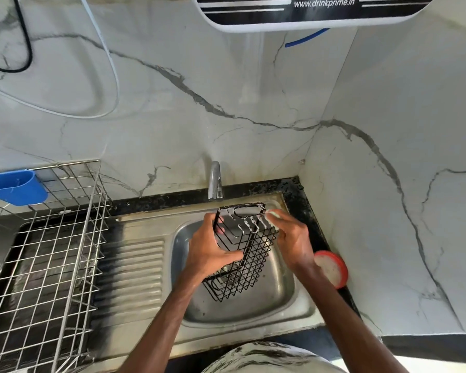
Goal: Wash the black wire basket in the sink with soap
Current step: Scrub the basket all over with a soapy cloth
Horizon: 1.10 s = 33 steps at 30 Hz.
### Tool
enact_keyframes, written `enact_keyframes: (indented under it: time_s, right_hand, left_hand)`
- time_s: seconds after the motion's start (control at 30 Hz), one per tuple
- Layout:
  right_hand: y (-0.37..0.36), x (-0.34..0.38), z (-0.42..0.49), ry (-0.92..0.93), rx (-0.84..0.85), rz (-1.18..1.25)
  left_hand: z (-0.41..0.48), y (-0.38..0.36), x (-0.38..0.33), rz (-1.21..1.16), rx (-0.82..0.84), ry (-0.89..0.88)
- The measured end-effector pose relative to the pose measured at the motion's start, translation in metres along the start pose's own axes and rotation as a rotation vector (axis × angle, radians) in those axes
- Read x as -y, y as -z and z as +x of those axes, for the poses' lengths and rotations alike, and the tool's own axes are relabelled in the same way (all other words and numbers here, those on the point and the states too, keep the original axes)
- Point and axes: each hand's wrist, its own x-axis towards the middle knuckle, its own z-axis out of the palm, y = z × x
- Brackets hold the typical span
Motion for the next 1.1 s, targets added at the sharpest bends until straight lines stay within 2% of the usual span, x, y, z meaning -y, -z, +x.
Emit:
enact_keyframes:
  time_s: [0.07,0.17,0.27,0.33,0.53,0.63,0.8,0.97,1.1]
  right_hand:
    - [0.001,0.002,0.000,-0.024,-0.028,-0.029]
    - [-0.001,0.037,-0.003,0.099,-0.040,0.012]
    - [-0.006,0.081,-0.005,0.272,0.036,0.023]
    - [-0.015,0.090,0.000,0.360,0.129,0.004]
    - [-0.016,0.068,0.045,0.257,0.165,-0.036]
    - [-0.012,0.066,0.051,0.280,0.191,-0.030]
    - [-0.007,0.058,0.013,0.297,0.058,-0.029]
    - [-0.011,0.026,-0.010,0.266,0.024,0.055]
    - [-0.005,-0.007,-0.004,-0.017,-0.090,-0.008]
  left_hand:
    - [-0.002,-0.001,-0.003,0.003,-0.006,0.002]
    - [-0.004,0.000,-0.008,0.005,-0.036,-0.013]
    - [-0.002,-0.006,-0.008,0.002,-0.093,-0.074]
    - [0.000,-0.011,-0.008,0.000,-0.073,-0.076]
    - [-0.003,-0.014,-0.009,0.085,-0.006,-0.079]
    - [-0.005,-0.011,-0.010,0.092,-0.007,-0.063]
    - [-0.005,-0.006,-0.008,0.023,-0.066,-0.059]
    - [-0.008,-0.001,-0.008,0.042,-0.062,-0.071]
    - [-0.009,0.000,-0.014,-0.001,-0.042,-0.038]
